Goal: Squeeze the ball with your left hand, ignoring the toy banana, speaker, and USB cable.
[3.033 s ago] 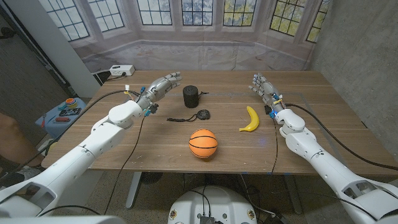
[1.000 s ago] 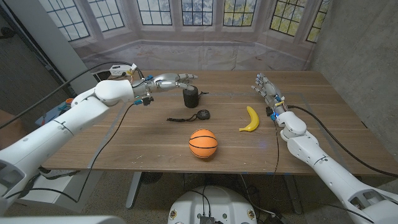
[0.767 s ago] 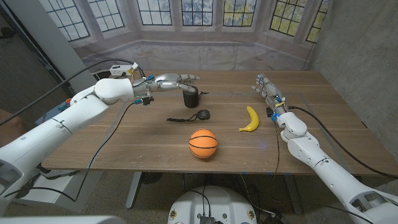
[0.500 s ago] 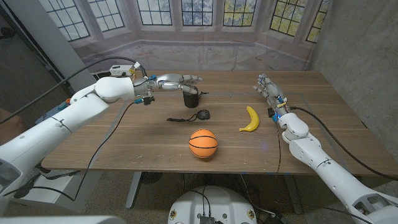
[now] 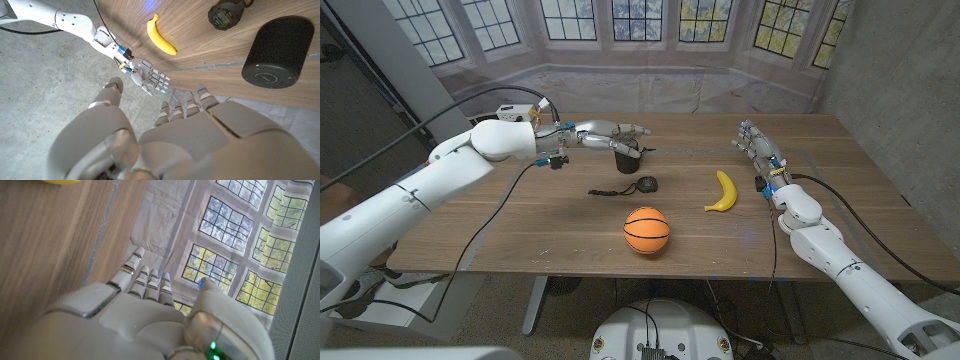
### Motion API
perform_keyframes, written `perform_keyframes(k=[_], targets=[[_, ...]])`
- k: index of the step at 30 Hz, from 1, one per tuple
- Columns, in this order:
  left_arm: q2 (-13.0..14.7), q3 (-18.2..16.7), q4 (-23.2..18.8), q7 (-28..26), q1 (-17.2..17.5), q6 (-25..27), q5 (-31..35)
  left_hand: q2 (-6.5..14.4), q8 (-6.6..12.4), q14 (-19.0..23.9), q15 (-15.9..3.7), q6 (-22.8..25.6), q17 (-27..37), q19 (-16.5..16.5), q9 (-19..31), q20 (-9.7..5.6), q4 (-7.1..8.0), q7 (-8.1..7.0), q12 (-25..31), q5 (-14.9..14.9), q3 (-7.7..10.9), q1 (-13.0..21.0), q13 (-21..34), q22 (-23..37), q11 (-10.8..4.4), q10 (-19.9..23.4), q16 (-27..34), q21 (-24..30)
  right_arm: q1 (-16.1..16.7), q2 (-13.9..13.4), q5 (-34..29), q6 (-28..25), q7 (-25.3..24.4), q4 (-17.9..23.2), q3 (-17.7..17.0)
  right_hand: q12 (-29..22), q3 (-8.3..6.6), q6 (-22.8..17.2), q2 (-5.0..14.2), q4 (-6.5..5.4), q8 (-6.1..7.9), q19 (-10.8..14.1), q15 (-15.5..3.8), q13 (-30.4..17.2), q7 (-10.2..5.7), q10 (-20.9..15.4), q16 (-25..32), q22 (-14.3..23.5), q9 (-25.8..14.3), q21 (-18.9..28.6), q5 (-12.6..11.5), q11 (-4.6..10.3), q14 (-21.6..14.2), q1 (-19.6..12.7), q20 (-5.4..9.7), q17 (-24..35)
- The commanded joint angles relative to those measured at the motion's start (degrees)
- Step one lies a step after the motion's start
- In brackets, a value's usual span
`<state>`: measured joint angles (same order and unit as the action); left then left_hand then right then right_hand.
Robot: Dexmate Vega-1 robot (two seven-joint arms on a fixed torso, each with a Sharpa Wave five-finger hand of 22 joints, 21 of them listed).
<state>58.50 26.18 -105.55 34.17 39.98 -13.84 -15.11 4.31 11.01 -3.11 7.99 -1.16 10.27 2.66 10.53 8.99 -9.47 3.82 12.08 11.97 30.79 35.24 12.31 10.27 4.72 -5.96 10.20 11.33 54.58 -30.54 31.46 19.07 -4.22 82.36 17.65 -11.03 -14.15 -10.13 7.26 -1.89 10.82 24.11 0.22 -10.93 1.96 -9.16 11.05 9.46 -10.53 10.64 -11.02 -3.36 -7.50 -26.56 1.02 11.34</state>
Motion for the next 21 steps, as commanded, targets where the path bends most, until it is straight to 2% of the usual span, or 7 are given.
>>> perform_keyframes(k=[1, 11, 12, 14, 21], targets=[[2.0, -1.0, -1.8, 2.6, 0.6, -1.7, -0.6, 0.0, -0.09, -0.5, 0.3, -0.6, 0.3, -0.1, 0.3, -0.28, -0.29, 0.2, 0.1, 0.1, 0.09, 0.7, 0.2, 0.1, -0.04, -0.9, 0.2, 0.0, 1.3, -1.9, -2.0, -3.3, -2.7, 3.3, -0.1, 0.0, -0.33, 0.1, -0.5, 0.36, 0.06, 0.0, 0.32, -0.1, 0.3, 0.2, 0.2, 0.3, -0.1, 0.3, 0.2, -0.03, 0.1, 0.2, -0.49, 0.1], [2.9, -1.2, -1.7, 5.1, -0.1, -3.6, -0.3, -0.1, -0.29, -0.9, 0.24, -1.5, 0.3, -0.2, 0.3, -0.22, -0.34, 0.15, 0.0, 0.1, 0.05, 1.2, 0.3, 0.1, 0.07, -1.5, 0.2, 0.0, 1.8, -2.0, -2.2, -3.6, -3.5, 4.2, -0.4, 0.0, -0.32, 0.2, -0.49, 0.49, 0.04, 0.0, 0.43, -0.2, 0.39, 0.2, 0.3, 0.3, -0.1, 0.3, 0.2, -0.02, 0.1, 0.3, -0.51, 0.1], [3.0, -1.1, -1.7, 5.5, -0.3, -3.7, -0.2, -0.2, -0.19, -1.0, -0.13, -1.4, 0.3, -0.1, 0.3, -0.7, -0.39, -0.29, 0.1, 0.1, 0.02, 1.4, 0.4, 0.1, -0.49, -1.6, 0.2, 0.0, 1.8, -1.9, -2.2, -3.6, -3.5, 4.2, -0.4, 0.0, -0.32, 0.2, -0.48, 0.5, 0.03, 0.0, 0.45, -0.2, 0.43, 0.2, 0.3, 0.3, -0.1, 0.3, 0.2, -0.03, 0.1, 0.3, -0.52, 0.1], [3.0, -0.9, -1.6, 6.3, -0.7, -4.1, 0.1, -0.3, -0.23, -1.2, -0.1, -1.7, 0.3, -0.2, 0.3, -0.84, -0.46, -0.51, 0.1, 0.1, -0.03, 1.6, 0.4, 0.1, -0.69, -1.9, 0.2, 0.0, 1.9, -1.9, -2.2, -3.7, -3.6, 4.3, -0.4, 0.0, -0.32, 0.3, -0.5, 0.54, 0.03, 0.0, 0.49, -0.2, 0.42, 0.3, 0.3, 0.3, -0.1, 0.3, 0.2, -0.13, 0.1, 0.3, -0.52, 0.1], [2.3, 0.3, -0.9, 9.4, -3.1, -5.9, 1.6, -0.6, -0.3, -2.0, 0.07, -2.6, 0.3, -0.3, 0.3, -0.91, -0.49, -0.55, 0.0, 0.1, -0.12, 2.3, 0.5, 0.1, -0.44, -2.7, 0.2, 0.0, 2.3, -2.4, -1.8, -5.2, -3.6, 5.5, -0.4, 0.2, -0.23, 0.6, -0.56, 0.58, -0.08, -0.1, 0.75, -0.2, 0.49, 0.8, 0.2, 0.3, -0.2, 0.2, 0.2, -0.21, 0.4, 0.5, -0.59, 0.1]])
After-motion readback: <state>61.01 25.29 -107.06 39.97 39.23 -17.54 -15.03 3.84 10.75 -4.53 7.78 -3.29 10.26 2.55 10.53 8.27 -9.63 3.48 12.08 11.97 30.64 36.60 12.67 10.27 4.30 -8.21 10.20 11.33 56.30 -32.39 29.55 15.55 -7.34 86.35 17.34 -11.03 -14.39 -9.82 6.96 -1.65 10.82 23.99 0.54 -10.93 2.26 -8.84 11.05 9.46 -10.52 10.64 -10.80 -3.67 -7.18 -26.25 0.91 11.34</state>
